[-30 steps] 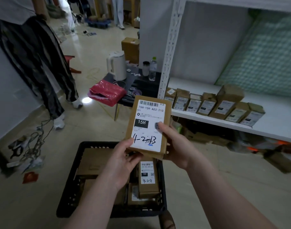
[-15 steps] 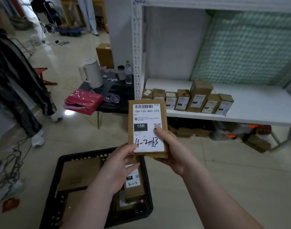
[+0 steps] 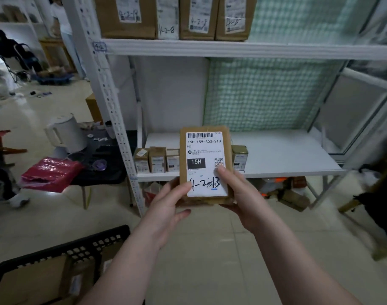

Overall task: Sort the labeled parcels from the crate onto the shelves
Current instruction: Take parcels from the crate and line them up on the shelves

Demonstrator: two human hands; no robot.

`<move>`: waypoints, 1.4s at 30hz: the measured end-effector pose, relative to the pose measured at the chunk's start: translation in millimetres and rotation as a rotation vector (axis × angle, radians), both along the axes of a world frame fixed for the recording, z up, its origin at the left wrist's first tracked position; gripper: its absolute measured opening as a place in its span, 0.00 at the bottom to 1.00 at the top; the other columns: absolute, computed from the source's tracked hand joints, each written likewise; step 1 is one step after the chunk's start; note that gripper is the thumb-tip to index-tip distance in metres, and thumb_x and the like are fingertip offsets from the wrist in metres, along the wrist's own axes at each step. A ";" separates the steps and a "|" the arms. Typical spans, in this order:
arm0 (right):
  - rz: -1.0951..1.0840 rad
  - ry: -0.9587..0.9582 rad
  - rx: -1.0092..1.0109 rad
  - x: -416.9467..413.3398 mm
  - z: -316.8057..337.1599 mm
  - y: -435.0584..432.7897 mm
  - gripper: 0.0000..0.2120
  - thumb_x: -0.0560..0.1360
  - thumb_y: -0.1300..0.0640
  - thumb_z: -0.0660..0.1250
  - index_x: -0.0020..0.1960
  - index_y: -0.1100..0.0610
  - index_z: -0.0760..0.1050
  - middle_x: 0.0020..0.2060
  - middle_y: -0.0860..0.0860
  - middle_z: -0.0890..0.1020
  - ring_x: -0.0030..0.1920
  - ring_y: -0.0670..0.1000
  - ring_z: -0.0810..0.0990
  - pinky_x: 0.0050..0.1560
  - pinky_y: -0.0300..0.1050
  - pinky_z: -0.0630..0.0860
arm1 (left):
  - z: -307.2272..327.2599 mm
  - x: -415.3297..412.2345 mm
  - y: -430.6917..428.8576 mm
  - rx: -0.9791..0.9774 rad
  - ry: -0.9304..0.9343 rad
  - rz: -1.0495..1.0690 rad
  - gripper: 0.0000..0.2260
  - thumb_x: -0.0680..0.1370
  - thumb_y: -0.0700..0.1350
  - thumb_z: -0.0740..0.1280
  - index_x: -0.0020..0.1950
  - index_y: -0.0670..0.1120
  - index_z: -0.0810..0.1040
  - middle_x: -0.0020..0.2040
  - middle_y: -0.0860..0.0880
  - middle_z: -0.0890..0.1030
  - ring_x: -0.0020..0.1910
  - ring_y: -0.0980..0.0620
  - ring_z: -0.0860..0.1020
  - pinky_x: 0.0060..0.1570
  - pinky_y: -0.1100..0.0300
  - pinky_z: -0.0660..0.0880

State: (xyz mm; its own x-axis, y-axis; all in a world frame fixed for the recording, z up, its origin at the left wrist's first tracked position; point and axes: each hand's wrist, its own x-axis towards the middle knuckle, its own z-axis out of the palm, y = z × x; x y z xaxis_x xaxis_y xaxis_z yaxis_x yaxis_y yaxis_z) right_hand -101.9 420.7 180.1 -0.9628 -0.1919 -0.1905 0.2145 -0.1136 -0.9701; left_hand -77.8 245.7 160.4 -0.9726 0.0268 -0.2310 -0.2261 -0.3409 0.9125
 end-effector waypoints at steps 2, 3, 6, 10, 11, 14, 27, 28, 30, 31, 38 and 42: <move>-0.010 0.065 0.003 -5.5 12.6 29.5 0.19 0.76 0.44 0.67 0.65 0.47 0.75 0.54 0.47 0.85 0.50 0.46 0.85 0.41 0.37 0.77 | 15.0 -9.0 32.0 -0.032 0.069 -0.023 0.27 0.63 0.55 0.72 0.61 0.53 0.77 0.52 0.55 0.84 0.50 0.57 0.82 0.43 0.57 0.79; -0.016 0.094 0.002 -7.4 18.5 43.1 0.19 0.77 0.44 0.66 0.66 0.47 0.75 0.55 0.48 0.85 0.50 0.47 0.85 0.40 0.37 0.77 | 21.7 -13.0 47.0 -0.054 0.097 -0.035 0.27 0.63 0.56 0.72 0.62 0.53 0.76 0.53 0.56 0.84 0.51 0.57 0.82 0.43 0.58 0.79; -0.054 0.160 -0.002 -14.1 32.2 78.5 0.19 0.77 0.45 0.67 0.66 0.47 0.74 0.55 0.47 0.85 0.53 0.48 0.84 0.47 0.42 0.79 | 36.8 -23.4 85.0 -0.114 0.152 -0.056 0.25 0.68 0.56 0.71 0.64 0.55 0.74 0.55 0.56 0.83 0.56 0.55 0.79 0.54 0.52 0.74; -0.164 0.237 -0.014 -24.4 43.3 110.1 0.21 0.75 0.44 0.69 0.65 0.49 0.74 0.53 0.48 0.85 0.48 0.46 0.85 0.41 0.38 0.77 | 50.1 -39.1 121.4 -0.166 0.191 -0.035 0.18 0.73 0.54 0.70 0.62 0.55 0.75 0.55 0.57 0.82 0.57 0.54 0.79 0.53 0.52 0.74; -0.191 0.252 -0.020 -27.9 45.8 116.0 0.23 0.73 0.44 0.70 0.65 0.50 0.74 0.53 0.48 0.85 0.49 0.47 0.85 0.44 0.40 0.78 | 54.1 -44.1 128.5 -0.176 0.199 -0.033 0.17 0.73 0.54 0.70 0.61 0.55 0.75 0.54 0.57 0.83 0.56 0.54 0.79 0.52 0.53 0.75; -0.236 0.290 -0.039 -40.4 53.6 131.6 0.24 0.70 0.42 0.71 0.63 0.48 0.73 0.52 0.46 0.86 0.52 0.48 0.85 0.53 0.47 0.79 | 66.0 -60.8 142.7 -0.211 0.238 -0.023 0.17 0.72 0.54 0.72 0.59 0.55 0.74 0.53 0.57 0.83 0.56 0.54 0.79 0.56 0.51 0.75; -0.454 0.520 0.160 -166.7 93.6 153.8 0.10 0.75 0.41 0.67 0.56 0.36 0.74 0.49 0.34 0.84 0.49 0.37 0.82 0.50 0.40 0.75 | 113.1 -201.3 191.4 -0.537 0.504 -0.001 0.15 0.74 0.55 0.69 0.59 0.54 0.75 0.57 0.52 0.72 0.57 0.53 0.74 0.61 0.49 0.72; -0.477 0.544 0.182 -182.4 98.9 154.9 0.11 0.73 0.40 0.66 0.56 0.36 0.74 0.48 0.34 0.83 0.49 0.37 0.82 0.50 0.41 0.75 | 116.7 -216.5 192.8 -0.553 0.530 -0.002 0.14 0.74 0.55 0.69 0.58 0.55 0.75 0.57 0.52 0.73 0.56 0.53 0.75 0.61 0.49 0.72; -0.529 0.580 0.231 -214.3 109.2 155.1 0.11 0.71 0.38 0.65 0.54 0.33 0.74 0.46 0.30 0.82 0.46 0.33 0.81 0.47 0.38 0.74 | 124.7 -247.7 194.4 -0.581 0.594 -0.001 0.10 0.73 0.54 0.69 0.54 0.58 0.76 0.55 0.53 0.74 0.55 0.54 0.75 0.59 0.51 0.73; -0.551 0.590 0.250 -230.7 113.8 154.6 0.10 0.71 0.38 0.64 0.53 0.33 0.73 0.45 0.29 0.82 0.46 0.33 0.80 0.46 0.38 0.73 | 128.7 -263.8 194.5 -0.594 0.628 0.001 0.09 0.73 0.53 0.69 0.53 0.59 0.76 0.54 0.53 0.75 0.55 0.55 0.75 0.57 0.53 0.73; -0.757 0.752 0.391 -332.7 136.6 138.3 0.26 0.72 0.37 0.59 0.68 0.45 0.69 0.58 0.43 0.76 0.59 0.42 0.71 0.58 0.45 0.69 | 151.5 -363.6 185.9 -0.682 0.745 0.012 0.20 0.74 0.52 0.70 0.58 0.61 0.62 0.51 0.63 0.75 0.49 0.71 0.73 0.39 0.74 0.69; -0.803 0.843 0.407 -374.5 144.3 138.7 0.27 0.74 0.40 0.60 0.69 0.52 0.68 0.60 0.48 0.74 0.63 0.47 0.67 0.59 0.45 0.67 | 160.3 -403.1 189.9 -0.729 0.802 0.053 0.24 0.73 0.48 0.70 0.62 0.57 0.60 0.47 0.66 0.72 0.44 0.81 0.68 0.37 0.83 0.65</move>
